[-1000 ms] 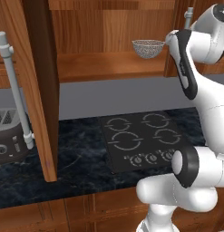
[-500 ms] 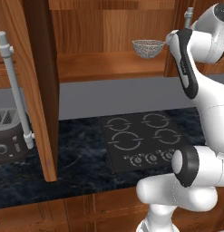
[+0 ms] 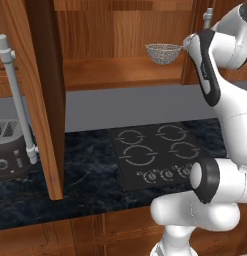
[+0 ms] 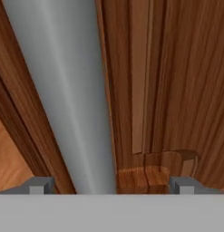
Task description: Open the cabinet and setup a tea strainer by placing it in the bowl upright.
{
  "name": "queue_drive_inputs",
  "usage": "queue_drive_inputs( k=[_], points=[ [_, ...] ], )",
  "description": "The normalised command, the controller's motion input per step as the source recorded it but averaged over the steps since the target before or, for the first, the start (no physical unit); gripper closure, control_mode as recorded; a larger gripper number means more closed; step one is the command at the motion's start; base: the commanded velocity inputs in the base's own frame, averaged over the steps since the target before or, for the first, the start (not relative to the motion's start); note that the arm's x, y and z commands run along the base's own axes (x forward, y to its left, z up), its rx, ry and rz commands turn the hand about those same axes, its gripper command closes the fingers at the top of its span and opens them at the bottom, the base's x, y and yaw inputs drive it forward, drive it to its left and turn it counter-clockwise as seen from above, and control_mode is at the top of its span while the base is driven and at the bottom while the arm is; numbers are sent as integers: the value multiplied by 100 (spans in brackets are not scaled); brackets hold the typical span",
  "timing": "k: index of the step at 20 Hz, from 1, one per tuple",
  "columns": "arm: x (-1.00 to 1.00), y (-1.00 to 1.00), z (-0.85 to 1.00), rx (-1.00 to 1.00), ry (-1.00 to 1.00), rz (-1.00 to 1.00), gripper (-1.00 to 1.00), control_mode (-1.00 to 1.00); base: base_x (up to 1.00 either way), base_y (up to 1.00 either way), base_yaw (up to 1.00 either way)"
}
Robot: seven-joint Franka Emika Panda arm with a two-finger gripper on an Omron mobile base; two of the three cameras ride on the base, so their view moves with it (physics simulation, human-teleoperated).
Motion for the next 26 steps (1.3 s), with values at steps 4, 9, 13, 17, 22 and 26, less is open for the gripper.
queue_drive_inputs(
  k=[4,9,13,17,22,26],
  points=[
    [30,26,-1,0,-3,0,100,-100,0,0,0],
    [19,23,-3,0,-6,-2,100,-100,0,0,0],
    [4,11,-12,1,-10,-2,100,-100,0,0,0],
    [8,4,-15,1,-4,-1,100,-100,0,0,0],
    [0,-5,-9,1,-4,0,100,-100,0,0,0],
    [-63,-12,3,0,-1,0,100,-100,0,0,0]
  ],
)
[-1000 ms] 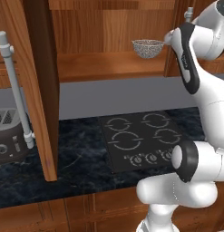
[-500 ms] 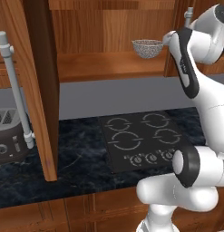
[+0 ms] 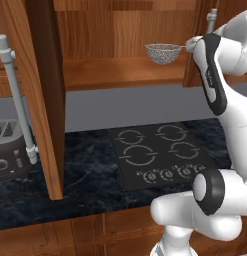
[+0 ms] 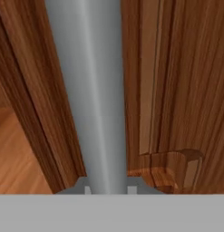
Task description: Open the cabinet and setup a tea strainer by placing it in the bowl upright.
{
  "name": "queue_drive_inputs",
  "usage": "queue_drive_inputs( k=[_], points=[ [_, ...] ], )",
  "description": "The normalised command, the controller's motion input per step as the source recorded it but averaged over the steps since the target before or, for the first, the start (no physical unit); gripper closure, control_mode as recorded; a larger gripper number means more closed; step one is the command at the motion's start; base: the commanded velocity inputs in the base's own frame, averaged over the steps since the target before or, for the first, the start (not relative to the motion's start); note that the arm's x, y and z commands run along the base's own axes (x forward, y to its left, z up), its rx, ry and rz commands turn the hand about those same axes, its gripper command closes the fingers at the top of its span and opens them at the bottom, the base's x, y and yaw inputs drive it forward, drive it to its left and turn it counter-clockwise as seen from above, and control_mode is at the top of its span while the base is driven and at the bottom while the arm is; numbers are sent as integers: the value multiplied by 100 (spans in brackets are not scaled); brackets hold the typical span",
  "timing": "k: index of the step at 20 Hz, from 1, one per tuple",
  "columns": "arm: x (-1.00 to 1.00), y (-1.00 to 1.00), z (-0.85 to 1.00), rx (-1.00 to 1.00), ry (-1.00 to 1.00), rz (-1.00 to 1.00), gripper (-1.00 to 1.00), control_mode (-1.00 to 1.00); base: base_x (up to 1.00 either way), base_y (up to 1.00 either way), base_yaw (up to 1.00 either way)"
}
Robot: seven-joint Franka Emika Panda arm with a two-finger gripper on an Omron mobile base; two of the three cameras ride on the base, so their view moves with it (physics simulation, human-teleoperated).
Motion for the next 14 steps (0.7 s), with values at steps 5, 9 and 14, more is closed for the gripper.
queue_drive_inputs(
  k=[5,9,14],
  points=[
    [-100,-28,18,0,-7,0,100,-100,0,0,0],
    [-100,-50,27,4,-6,0,100,-100,0,0,0],
    [-100,-61,35,7,-1,0,100,-100,0,0,0]
  ],
)
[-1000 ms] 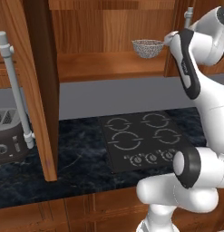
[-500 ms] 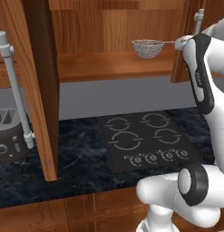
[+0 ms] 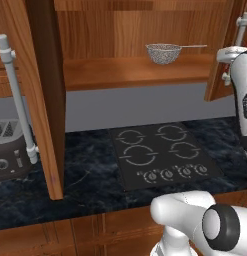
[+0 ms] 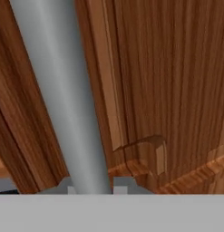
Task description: Open the cabinet and setup a tea strainer by placing it in the bowl upright.
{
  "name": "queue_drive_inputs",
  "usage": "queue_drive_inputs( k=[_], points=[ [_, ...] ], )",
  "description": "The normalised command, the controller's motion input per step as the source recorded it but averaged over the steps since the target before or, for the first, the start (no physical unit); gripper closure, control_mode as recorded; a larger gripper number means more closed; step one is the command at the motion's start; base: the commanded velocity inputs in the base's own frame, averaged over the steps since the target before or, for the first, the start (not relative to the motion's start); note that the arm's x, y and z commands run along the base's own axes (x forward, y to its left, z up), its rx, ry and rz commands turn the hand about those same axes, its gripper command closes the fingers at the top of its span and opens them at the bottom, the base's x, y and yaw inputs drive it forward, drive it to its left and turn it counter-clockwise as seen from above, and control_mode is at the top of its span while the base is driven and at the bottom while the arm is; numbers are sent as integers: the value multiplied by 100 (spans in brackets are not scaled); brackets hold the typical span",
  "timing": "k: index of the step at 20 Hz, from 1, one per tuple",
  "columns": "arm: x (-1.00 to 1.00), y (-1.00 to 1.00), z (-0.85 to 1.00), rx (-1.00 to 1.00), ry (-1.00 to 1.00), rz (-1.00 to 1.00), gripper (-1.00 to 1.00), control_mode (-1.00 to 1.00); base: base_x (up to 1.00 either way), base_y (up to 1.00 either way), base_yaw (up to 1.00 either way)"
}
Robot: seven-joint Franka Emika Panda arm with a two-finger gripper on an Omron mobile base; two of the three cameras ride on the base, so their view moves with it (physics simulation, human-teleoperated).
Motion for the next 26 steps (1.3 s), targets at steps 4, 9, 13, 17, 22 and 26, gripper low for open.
queue_drive_inputs(
  k=[4,9,13,17,22,26],
  points=[
    [-100,-62,40,8,0,0,100,-100,0,0,0],
    [-100,-46,30,2,1,0,100,-100,0,0,0],
    [-47,-19,1,1,7,-17,100,-100,0,0,0],
    [-49,1,3,-5,0,-18,100,-100,0,0,0],
    [-66,22,16,-16,0,-21,-100,-100,0,0,0],
    [-68,31,28,-20,0,-23,-100,-100,0,0,0]
  ],
)
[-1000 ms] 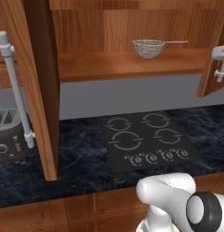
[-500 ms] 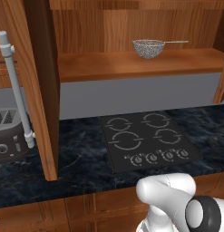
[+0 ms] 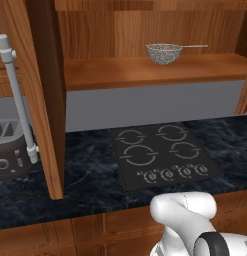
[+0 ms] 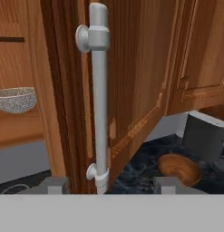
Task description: Open the cabinet and setup a tea strainer by placing it in the bowl upright.
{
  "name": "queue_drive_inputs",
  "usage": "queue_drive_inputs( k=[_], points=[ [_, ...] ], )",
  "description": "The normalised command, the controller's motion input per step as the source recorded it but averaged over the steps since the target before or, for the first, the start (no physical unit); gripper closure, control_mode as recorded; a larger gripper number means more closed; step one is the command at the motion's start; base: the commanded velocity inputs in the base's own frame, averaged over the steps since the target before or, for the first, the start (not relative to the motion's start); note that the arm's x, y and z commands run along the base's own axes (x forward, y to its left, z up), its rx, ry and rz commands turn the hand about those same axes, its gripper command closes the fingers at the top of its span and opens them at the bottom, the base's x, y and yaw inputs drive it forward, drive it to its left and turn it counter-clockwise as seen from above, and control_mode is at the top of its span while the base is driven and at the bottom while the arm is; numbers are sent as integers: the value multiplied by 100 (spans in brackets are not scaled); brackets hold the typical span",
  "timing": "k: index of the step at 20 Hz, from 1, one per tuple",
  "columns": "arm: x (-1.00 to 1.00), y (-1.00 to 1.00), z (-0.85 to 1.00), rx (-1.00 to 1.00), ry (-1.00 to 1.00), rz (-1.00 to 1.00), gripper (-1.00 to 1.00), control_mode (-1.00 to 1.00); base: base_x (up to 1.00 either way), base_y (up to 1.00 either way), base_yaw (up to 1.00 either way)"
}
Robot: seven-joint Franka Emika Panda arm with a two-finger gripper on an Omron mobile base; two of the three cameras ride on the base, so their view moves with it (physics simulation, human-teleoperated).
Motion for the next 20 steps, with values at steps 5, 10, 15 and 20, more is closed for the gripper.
queue_drive_inputs(
  k=[5,10,15,20],
  points=[
    [-43,39,33,-27,7,-20,-100,-100,0,0,0],
    [2,72,0,-35,48,-8,-100,-100,0,0,0],
    [22,66,-11,-29,54,-4,-100,-100,0,0,0],
    [58,12,-32,-18,48,-1,-100,-100,0,0,0]
  ],
)
